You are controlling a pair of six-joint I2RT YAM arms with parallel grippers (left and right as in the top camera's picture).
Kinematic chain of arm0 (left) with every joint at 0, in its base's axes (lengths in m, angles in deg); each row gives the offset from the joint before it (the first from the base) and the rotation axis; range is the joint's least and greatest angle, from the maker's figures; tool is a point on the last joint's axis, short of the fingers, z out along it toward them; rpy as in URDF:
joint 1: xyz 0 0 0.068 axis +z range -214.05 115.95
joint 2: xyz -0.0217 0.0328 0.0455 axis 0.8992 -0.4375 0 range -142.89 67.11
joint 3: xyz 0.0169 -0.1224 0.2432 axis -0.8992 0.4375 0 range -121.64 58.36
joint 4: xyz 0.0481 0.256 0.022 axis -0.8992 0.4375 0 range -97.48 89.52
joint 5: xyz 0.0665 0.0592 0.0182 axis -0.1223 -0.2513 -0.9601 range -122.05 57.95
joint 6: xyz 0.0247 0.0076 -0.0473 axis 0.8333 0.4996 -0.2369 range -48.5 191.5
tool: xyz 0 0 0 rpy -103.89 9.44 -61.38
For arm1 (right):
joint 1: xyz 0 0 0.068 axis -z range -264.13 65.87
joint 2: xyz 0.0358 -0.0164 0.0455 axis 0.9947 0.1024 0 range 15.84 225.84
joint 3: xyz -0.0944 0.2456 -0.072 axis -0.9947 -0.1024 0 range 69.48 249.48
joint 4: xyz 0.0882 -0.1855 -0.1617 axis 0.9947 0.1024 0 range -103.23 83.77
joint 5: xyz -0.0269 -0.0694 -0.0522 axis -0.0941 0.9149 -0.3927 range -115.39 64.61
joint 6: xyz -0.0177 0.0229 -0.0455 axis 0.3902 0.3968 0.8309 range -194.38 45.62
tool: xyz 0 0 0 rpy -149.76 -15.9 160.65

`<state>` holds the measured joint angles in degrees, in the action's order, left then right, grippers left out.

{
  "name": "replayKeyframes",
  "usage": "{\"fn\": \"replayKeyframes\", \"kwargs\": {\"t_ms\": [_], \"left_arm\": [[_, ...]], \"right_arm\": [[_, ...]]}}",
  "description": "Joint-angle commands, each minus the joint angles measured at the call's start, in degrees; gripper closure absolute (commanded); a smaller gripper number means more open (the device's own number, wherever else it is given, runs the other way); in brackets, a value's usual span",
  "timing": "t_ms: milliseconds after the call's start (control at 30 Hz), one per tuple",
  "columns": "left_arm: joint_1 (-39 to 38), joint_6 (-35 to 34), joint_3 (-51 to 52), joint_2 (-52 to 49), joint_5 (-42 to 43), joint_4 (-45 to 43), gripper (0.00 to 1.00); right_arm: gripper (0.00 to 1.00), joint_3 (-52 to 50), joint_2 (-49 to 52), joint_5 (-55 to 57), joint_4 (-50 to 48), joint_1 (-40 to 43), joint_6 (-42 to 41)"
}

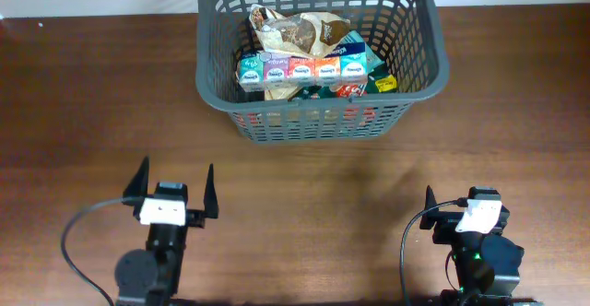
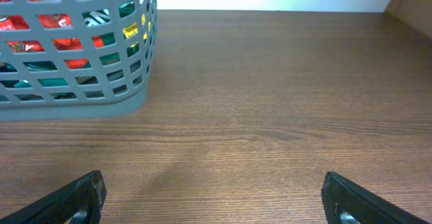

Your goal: Pack container

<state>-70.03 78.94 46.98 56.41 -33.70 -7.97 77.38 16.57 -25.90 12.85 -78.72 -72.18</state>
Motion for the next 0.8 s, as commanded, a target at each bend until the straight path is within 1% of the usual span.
{"fn": "replayKeyframes", "kwargs": {"t_ms": [0, 133, 333, 467, 667, 767], "left_arm": [[1.6, -0.3, 5.8, 5.8, -1.1, -0.4, 0.01], [2.5, -0.3, 8.5, 9.8, -0.9, 0.7, 0.01], [2.6, -0.3, 8.8, 9.9, -1.3, 0.4, 0.01], [3.9, -0.1, 8.8, 10.5, -2.7, 2.9, 0.01], [5.1, -0.1, 8.8, 10.5, -2.7, 3.4, 0.01], [5.1, -0.1, 8.8, 10.4, -2.7, 5.9, 0.01]], "right_arm": [[0.01, -0.5, -0.5, -0.4, -0.2, -0.5, 0.4], [0.01, -0.5, -0.5, -0.4, -0.2, -0.5, 0.4], [0.01, -0.5, -0.5, -0.4, -0.2, -0.5, 0.4], [0.01, -0.5, -0.5, -0.4, -0.2, -0.5, 0.4], [0.01, -0.5, -0.5, -0.4, -0.2, -0.5, 0.4], [0.01, -0.5, -0.5, -0.4, -0.2, -0.5, 0.4]]}}
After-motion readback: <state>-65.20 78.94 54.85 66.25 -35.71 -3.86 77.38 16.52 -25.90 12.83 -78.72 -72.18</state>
